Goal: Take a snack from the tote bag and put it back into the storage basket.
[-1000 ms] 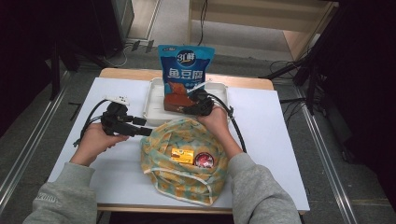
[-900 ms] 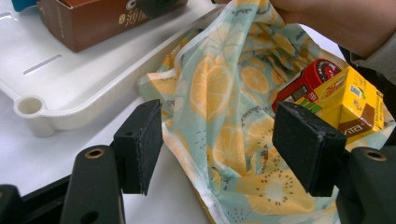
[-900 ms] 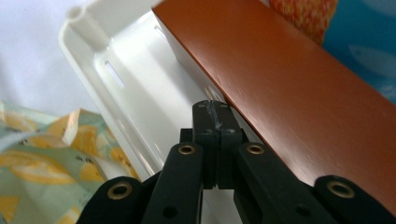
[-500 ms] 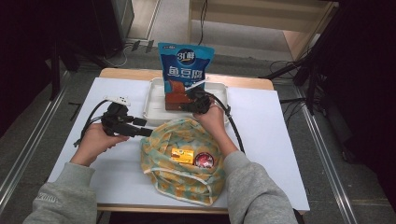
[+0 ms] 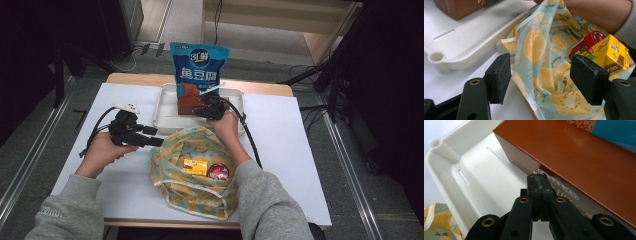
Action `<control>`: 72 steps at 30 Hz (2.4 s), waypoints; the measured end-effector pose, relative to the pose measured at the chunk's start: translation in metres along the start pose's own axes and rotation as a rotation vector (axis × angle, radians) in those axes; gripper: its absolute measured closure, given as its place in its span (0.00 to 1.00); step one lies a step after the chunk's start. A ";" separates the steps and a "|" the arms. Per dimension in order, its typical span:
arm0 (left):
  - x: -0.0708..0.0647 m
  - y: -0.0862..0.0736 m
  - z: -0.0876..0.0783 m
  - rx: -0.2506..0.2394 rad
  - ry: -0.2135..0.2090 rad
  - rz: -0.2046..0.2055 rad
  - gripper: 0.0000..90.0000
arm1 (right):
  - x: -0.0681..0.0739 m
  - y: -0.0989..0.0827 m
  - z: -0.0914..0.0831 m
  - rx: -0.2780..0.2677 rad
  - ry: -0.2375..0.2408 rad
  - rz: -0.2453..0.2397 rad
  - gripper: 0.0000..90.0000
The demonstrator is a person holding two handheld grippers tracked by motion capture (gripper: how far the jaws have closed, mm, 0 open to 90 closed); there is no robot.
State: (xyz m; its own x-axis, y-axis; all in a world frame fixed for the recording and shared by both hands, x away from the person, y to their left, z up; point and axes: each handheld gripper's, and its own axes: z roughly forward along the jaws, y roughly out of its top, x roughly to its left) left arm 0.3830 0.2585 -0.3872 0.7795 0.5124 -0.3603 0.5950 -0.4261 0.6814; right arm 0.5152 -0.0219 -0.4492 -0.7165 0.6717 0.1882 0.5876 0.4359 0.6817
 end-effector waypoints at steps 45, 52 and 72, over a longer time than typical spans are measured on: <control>-0.017 0.005 0.000 0.013 0.012 0.045 0.38 | 0.035 -0.031 -0.093 -0.078 0.141 -0.083 0.59; -0.022 0.007 0.002 0.006 0.014 0.054 0.38 | 0.031 -0.037 -0.096 -0.077 0.151 -0.073 0.54; -0.039 0.013 0.013 0.007 -0.014 0.101 0.40 | 0.024 -0.050 -0.103 -0.068 0.140 -0.060 0.52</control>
State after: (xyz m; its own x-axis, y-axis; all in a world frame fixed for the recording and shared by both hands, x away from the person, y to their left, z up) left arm 0.3625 0.2235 -0.3722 0.8384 0.4562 -0.2983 0.5141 -0.4801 0.7107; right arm 0.4302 -0.0893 -0.4063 -0.7976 0.5535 0.2395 0.5189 0.4275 0.7403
